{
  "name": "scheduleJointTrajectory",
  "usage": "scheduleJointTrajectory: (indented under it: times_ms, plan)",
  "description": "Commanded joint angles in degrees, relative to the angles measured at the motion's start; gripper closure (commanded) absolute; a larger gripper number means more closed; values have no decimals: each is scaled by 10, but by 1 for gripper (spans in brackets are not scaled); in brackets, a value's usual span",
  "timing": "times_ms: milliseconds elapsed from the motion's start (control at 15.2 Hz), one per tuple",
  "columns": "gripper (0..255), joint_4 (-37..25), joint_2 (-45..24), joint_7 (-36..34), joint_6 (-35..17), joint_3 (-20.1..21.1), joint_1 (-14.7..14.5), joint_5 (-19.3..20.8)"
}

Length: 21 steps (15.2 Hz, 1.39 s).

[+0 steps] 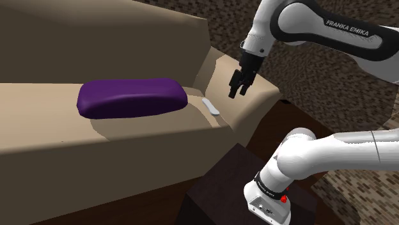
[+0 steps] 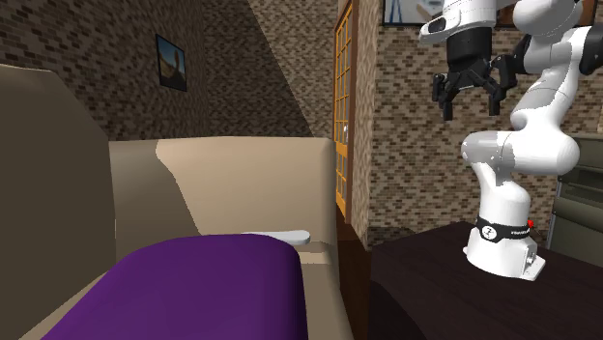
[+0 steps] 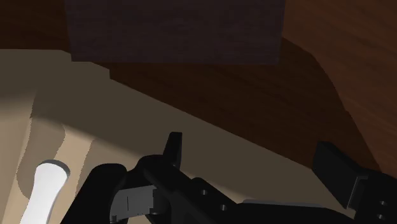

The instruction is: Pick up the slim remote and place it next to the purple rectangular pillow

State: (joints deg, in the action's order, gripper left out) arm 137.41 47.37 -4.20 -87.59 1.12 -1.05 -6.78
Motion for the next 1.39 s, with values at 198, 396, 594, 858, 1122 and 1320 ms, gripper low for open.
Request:
scheduleJointTrajectory:
  times_ms: [198, 396, 594, 858, 1122, 1320]
  plan:
    - [0, 14, -35, 15, -48, -16, 13, 16]
    - [0, 21, -76, 29, -96, -31, 25, 30]
    - [0, 23, -122, 42, -144, -47, 37, 43]
    - [0, 15, -189, 59, -204, -69, 52, 56]
    - [0, -4, -262, 76, -259, -90, 65, 63]
    - [0, -25, -319, 89, -297, -106, 73, 65]
